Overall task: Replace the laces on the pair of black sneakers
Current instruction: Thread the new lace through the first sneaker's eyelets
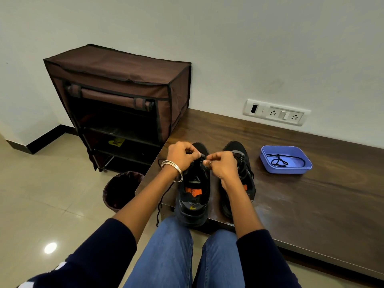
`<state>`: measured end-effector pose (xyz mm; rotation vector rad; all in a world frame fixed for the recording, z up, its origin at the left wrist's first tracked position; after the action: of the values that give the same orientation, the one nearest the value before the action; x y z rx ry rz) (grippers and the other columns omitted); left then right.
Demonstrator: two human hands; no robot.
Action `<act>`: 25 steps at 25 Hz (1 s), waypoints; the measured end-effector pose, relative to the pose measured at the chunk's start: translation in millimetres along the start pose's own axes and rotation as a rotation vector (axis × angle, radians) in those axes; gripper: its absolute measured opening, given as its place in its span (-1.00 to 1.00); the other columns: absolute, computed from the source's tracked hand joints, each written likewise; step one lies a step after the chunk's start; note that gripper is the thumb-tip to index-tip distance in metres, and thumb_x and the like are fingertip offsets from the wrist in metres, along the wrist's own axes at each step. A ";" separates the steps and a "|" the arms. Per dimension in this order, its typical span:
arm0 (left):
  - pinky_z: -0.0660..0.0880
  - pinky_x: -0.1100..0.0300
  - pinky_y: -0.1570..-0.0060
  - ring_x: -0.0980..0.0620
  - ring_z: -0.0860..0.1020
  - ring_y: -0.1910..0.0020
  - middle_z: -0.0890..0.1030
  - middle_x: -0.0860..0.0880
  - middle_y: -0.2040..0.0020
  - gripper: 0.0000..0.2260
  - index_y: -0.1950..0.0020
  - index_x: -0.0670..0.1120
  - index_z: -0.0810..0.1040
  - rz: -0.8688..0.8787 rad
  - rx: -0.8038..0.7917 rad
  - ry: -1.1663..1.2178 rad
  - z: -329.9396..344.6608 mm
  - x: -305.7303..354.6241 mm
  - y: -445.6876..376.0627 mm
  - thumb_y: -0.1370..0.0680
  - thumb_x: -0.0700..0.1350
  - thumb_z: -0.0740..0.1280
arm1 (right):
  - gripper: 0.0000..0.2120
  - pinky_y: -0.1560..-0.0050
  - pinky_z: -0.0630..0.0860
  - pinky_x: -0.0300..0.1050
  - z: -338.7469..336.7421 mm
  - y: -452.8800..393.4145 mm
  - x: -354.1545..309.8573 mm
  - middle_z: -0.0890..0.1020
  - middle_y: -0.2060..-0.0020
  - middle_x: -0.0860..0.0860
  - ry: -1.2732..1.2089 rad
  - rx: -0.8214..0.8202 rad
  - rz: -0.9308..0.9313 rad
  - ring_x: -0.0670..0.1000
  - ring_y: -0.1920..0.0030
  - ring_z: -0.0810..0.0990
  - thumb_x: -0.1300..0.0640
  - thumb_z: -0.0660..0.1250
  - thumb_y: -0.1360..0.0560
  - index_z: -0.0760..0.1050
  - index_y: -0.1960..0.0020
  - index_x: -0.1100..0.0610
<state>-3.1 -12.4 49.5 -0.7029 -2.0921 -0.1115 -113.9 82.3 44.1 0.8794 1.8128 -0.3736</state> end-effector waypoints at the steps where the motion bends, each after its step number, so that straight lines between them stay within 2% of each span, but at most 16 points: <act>1: 0.47 0.22 0.10 0.05 0.60 0.17 0.67 -0.04 0.24 -0.92 0.19 -0.13 0.68 -0.044 -0.010 -0.034 4.3 -4.5 1.5 -0.45 -0.13 0.45 | -0.75 0.08 0.53 -0.13 4.1 0.0 6.6 0.66 0.07 0.11 0.119 -0.077 0.040 0.03 0.05 0.63 0.16 0.56 -0.37 0.60 0.02 0.20; 3: 0.44 0.20 0.11 -0.01 0.60 0.13 0.66 -0.07 0.22 -0.89 0.23 -0.14 0.64 -0.104 -0.061 -0.109 14.2 -11.2 5.6 -0.47 -0.14 0.41 | -0.62 0.03 0.56 -0.03 13.8 3.2 17.0 0.63 0.06 0.11 0.334 -0.161 0.060 0.09 0.01 0.61 0.07 0.59 -0.32 0.55 -0.01 0.22; 5: 0.46 0.17 0.12 -0.07 0.61 0.09 0.64 -0.09 0.22 -0.89 0.26 -0.10 0.60 -0.144 -0.093 -0.153 22.2 -12.4 9.7 -0.47 -0.16 0.37 | -0.69 0.07 0.57 0.02 19.4 7.3 21.7 0.64 0.08 0.12 0.452 -0.096 -0.001 0.13 0.04 0.61 0.05 0.53 -0.37 0.55 0.01 0.21; 8: 0.52 0.07 0.07 -0.14 0.60 0.07 0.64 -0.13 0.12 -0.90 0.21 -0.11 0.62 -0.203 -0.101 -0.243 29.1 -5.1 11.4 -0.48 -0.18 0.33 | -0.82 0.12 0.49 -0.07 20.1 10.6 26.5 0.64 0.04 0.12 0.467 0.023 -0.046 0.18 -0.03 0.60 0.10 0.42 -0.45 0.60 -0.02 0.14; 10: 0.51 0.06 0.15 -0.17 0.59 0.10 0.63 -0.13 0.12 -0.86 0.26 -0.05 0.59 -0.239 -0.106 -0.266 34.2 -3.1 13.2 -0.49 -0.17 0.30 | -0.86 0.16 0.42 -0.10 18.9 10.6 27.7 0.65 0.06 0.12 0.463 0.037 -0.045 0.20 -0.04 0.59 0.10 0.39 -0.46 0.62 0.01 0.11; 12: 0.46 0.12 0.23 -0.16 0.58 0.14 0.59 -0.08 0.17 -0.84 0.26 -0.02 0.57 -0.290 -0.092 -0.231 40.0 -4.4 16.6 -0.51 -0.14 0.29 | -0.88 0.16 0.39 -0.11 18.0 9.8 28.5 0.65 0.07 0.12 0.462 0.031 -0.049 0.20 -0.05 0.59 0.10 0.38 -0.47 0.63 0.03 0.08; 17: 0.41 0.16 0.24 -0.04 0.53 0.20 0.57 0.00 0.24 -0.81 0.24 0.01 0.57 -0.344 -0.056 -0.128 47.5 -13.5 19.7 -0.56 -0.02 0.30 | -0.85 0.15 0.38 -0.12 18.9 8.4 31.4 0.66 0.05 0.12 0.460 0.036 -0.069 0.19 -0.06 0.59 0.09 0.37 -0.48 0.65 -0.02 0.04; 20: 0.45 0.16 0.21 -0.04 0.54 0.21 0.58 0.00 0.26 -0.83 0.21 -0.02 0.62 -0.392 -0.024 0.018 48.9 -18.5 19.8 -0.55 -0.03 0.33 | -0.84 0.15 0.38 -0.12 19.5 8.3 31.8 0.67 0.07 0.11 0.458 0.028 -0.066 0.19 -0.05 0.60 0.08 0.37 -0.47 0.65 -0.03 0.02; 25: 0.50 0.18 0.12 0.03 0.56 0.18 0.65 -0.02 0.16 -0.90 0.09 -0.08 0.70 -0.457 0.009 0.146 50.4 -18.6 18.9 -0.51 -0.09 0.41 | -0.85 0.15 0.40 -0.13 16.3 7.5 32.1 0.68 0.11 0.08 0.457 -0.031 -0.095 0.14 -0.02 0.60 0.07 0.39 -0.48 0.66 -0.03 -0.02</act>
<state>-22.2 11.8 1.7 -0.1930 -2.0745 -0.3939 -103.7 90.0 9.6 0.9103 2.2798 -0.2123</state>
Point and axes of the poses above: each hand's wrist, its own y-axis away from the middle knuckle, its own z-axis out of the palm, x = y × z, the point moved 1 cm from there along -y, towards the middle knuckle
